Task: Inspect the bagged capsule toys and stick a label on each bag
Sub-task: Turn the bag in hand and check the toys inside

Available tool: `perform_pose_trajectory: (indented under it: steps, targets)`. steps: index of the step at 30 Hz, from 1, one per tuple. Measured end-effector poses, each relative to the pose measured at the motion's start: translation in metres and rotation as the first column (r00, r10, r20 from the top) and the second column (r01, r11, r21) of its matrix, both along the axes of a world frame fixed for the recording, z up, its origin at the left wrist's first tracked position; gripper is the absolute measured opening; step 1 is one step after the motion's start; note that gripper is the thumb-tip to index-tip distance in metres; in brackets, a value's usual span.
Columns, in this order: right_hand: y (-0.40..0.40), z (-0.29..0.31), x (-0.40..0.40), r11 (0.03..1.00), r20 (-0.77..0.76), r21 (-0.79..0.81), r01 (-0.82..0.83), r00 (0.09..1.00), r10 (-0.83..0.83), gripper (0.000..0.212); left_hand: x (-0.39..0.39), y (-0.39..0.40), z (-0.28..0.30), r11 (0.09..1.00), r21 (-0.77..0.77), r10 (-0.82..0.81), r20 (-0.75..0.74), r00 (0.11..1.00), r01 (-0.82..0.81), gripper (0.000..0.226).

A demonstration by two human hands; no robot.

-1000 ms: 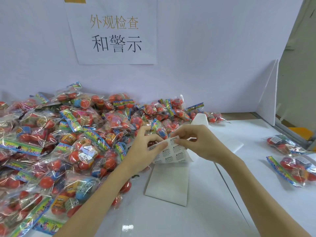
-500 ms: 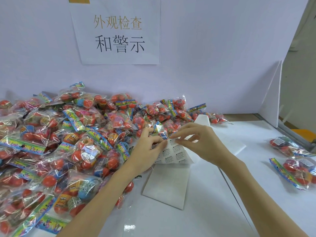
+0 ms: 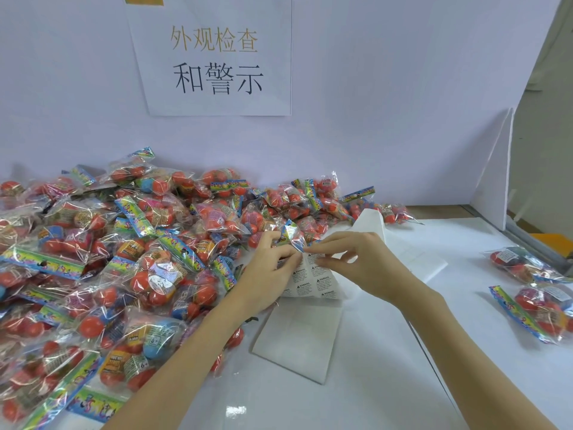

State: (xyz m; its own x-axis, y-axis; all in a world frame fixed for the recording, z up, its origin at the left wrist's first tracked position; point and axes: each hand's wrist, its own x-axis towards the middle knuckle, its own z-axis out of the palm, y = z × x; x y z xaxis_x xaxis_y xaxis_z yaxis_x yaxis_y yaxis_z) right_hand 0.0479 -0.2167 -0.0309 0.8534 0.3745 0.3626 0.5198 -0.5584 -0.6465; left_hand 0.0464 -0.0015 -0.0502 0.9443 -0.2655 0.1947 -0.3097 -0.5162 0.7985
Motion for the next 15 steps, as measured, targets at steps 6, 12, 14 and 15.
perform_pose_trajectory:
  steps: [6, 12, 14, 15]
  targets:
    - [-0.0018, -0.0003, 0.0006, 0.997, 0.037, -0.069, -0.018, 0.999, 0.021, 0.031, 0.0015, -0.0004, -0.0004, 1.0, 0.01, -0.013, -0.018, 1.0, 0.014, 0.032]
    - [-0.0024, -0.0013, 0.0023, 0.997, 0.069, -0.081, -0.009, 0.997, 0.015, 0.028, 0.0065, 0.0006, -0.0054, 1.0, 0.023, -0.012, -0.012, 1.0, 0.012, 0.034]
    - [-0.0025, -0.001, 0.0014, 0.997, 0.058, -0.072, 0.002, 0.998, 0.003, 0.032, 0.0068, 0.0005, -0.0056, 0.999, 0.03, -0.021, -0.002, 1.0, 0.021, 0.035]
    - [-0.0022, -0.0007, 0.0008, 0.997, 0.056, -0.078, 0.0, 0.998, 0.004, 0.035, 0.007, 0.0003, -0.0056, 0.999, 0.031, -0.026, 0.002, 1.0, 0.026, 0.035]
